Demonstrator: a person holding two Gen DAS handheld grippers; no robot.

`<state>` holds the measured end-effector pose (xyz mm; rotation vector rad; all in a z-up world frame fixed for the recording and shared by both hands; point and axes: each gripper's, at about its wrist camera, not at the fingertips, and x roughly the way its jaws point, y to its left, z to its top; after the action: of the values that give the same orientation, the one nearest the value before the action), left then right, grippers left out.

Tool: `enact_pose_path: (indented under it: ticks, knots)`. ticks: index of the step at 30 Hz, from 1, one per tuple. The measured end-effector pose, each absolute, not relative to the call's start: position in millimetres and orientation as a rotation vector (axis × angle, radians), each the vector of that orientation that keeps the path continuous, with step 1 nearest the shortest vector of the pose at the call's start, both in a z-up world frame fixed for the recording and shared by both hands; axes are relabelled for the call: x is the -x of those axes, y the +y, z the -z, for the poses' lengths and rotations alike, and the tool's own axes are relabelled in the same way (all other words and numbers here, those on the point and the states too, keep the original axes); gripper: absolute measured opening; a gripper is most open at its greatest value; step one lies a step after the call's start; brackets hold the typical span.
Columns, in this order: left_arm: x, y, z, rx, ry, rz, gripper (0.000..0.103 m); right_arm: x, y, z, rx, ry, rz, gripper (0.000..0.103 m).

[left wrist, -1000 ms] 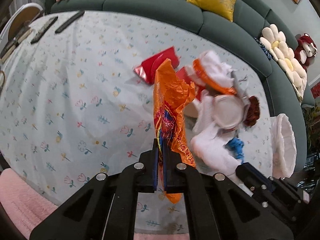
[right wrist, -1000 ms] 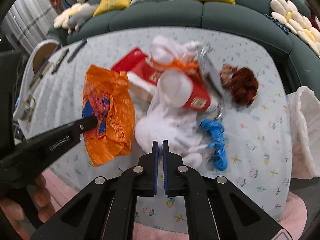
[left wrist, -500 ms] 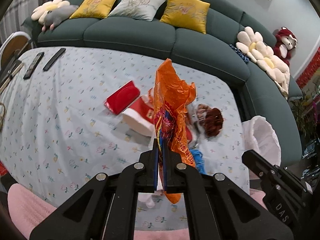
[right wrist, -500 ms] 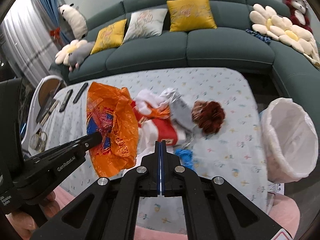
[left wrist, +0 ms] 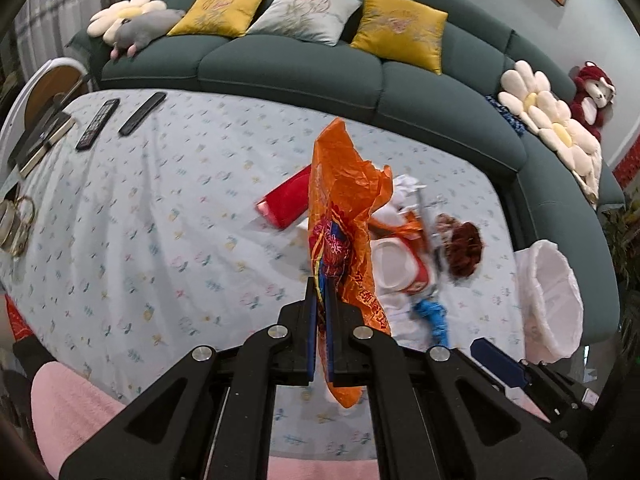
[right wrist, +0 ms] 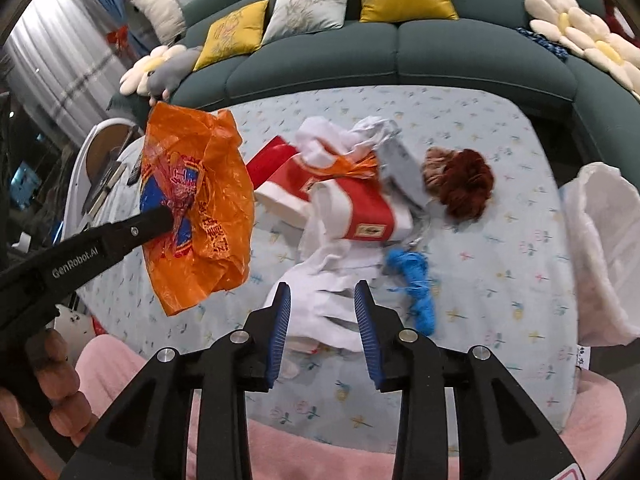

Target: Collect trash

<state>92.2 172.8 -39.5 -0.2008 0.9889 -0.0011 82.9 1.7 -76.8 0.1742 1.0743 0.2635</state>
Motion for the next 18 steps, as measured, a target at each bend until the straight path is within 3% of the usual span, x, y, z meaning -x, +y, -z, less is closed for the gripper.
enact_pose_path:
  ticks: [3, 17, 18]
  knots:
    - [-94, 187, 49, 0.228, 1.008, -0.022, 0.003, -89, 12, 89, -0.179, 1.111, -0.279, 0.042]
    - [-97, 213, 81, 0.266, 1.074, -0.056, 0.003, -105, 69, 159, -0.092, 1.281, -0.308, 0.044]
    - [-97, 214, 83, 0.268, 1.079, -0.055, 0.003, -106, 71, 163, -0.085, 1.291, -0.309, 0.040]
